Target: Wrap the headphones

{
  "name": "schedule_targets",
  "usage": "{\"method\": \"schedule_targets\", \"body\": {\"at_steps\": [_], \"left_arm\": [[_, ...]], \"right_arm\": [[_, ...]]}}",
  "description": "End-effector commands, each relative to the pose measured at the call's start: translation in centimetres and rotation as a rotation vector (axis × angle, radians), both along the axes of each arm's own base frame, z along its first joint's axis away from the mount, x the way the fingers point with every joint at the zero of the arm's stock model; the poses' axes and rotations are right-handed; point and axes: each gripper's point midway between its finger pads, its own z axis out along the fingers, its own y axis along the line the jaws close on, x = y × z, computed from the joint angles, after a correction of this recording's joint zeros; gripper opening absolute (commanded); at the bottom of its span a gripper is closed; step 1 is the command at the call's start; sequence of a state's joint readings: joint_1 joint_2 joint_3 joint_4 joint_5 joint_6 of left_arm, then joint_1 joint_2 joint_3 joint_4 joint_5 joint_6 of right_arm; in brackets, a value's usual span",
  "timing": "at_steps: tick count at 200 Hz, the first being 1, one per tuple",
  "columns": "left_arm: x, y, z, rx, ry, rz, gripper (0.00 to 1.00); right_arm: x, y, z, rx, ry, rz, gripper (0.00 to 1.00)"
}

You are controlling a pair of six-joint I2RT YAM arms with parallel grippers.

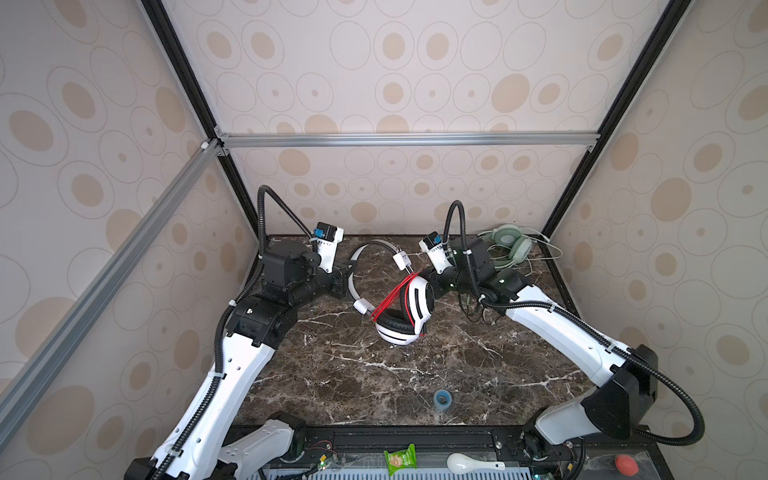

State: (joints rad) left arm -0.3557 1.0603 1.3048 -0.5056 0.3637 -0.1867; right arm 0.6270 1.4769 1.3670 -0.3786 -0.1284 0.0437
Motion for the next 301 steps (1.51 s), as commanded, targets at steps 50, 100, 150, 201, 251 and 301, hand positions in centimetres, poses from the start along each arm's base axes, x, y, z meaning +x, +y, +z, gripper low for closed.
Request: {"method": "schedule_targets", "body": {"at_steps": [50,100,150,201,251,301], "left_arm": [[-1.5,-2.0,11.3,-0.276,-0.181,-0.111,0.00],[-1.8,-2.7,14.9,-0.378,-0.223,-0.159,0.00],[-1.5,-2.7,16.0,-0.400,-0.221,-0.155,0.00],[-1.9,-2.4,17.5,-0.426,-0.247,-0.152,0.00],[-1.7,-2.5,18.0,-0.429,-0.241,-0.155,0.00],[-1.8,-2.7,18.7,-0.437,-0.245,-0.169,0.00]], "right_arm": [[0.5,1.6,1.9,0.162,0.002,0.012,0.15],[1.1,3.2,0.7,0.232,0.046,0.044,0.15],[2.4,4.2,0.3,0.297,0.050,0.040,0.23],[2.6,4.7,-0.2,0.290,0.032,0.069,0.37],[2.2,4.1,0.1,0.235,-0.068,0.108,0.57],[2.3,3.9,-1.3,0.183,-0.087,0.124,0.55]]}}
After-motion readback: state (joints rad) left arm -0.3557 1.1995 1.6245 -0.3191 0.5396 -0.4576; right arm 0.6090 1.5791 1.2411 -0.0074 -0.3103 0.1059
